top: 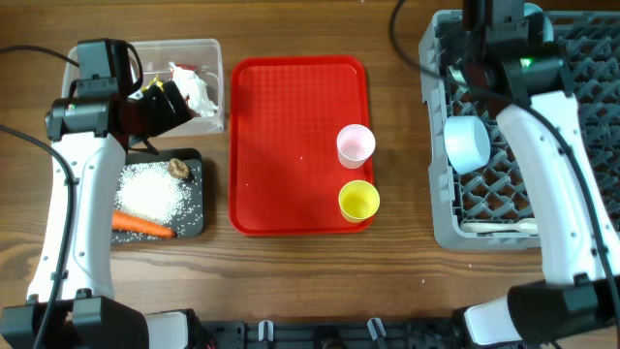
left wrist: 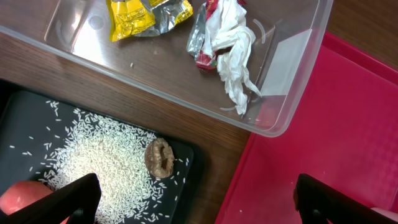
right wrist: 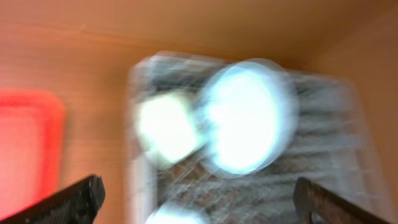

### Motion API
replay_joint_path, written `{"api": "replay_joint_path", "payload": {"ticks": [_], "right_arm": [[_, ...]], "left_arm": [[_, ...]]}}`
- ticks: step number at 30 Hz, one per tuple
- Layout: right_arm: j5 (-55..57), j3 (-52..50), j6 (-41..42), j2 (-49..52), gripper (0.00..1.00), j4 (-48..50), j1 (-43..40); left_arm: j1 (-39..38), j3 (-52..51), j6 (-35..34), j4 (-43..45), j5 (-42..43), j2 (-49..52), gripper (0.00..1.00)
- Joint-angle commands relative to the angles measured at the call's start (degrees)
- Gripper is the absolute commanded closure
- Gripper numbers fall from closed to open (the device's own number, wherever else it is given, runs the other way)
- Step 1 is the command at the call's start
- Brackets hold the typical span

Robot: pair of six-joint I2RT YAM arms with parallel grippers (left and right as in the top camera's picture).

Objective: Sort waste into correct bins and load items into the dishwasher rack
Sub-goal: 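Reach the left gripper to the pink cup and grasp it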

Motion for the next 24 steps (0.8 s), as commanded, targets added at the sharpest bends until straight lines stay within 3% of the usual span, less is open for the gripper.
{"api": "replay_joint_path", "payload": {"ticks": [1,7,13,19,24], "right_arm": [[-29.66,-0.24,1.38,1.11,0.0,-7.78,0.11],[-28.87,-0.48,9.27,0.26,0.0,-11.08,0.07],[-26.36,-0.48,10.16,-5.16,0.0,-14.49,-2.38],[-25.9,-0.48,12.63,-11.26,0.0,-16.74,-10.05],[-26.75,-0.48,12.57,-13.4,0.0,-17.57,-14.1]], "left_arm": [[0.22,0.59,-0.5,0.11,-0.52,0.0,0.0],[0.22,0.59,-0.5,0.11,-0.52,0.0,0.0],[0.22,0.59,-0.52,4.81,1.11,0.0,0.0],[0.22,0.59,-0.55,4.68,9.09,0.0,0.0],[-1.49,0.55,-0.52,9.94,27.87,1.14,0.03]]}}
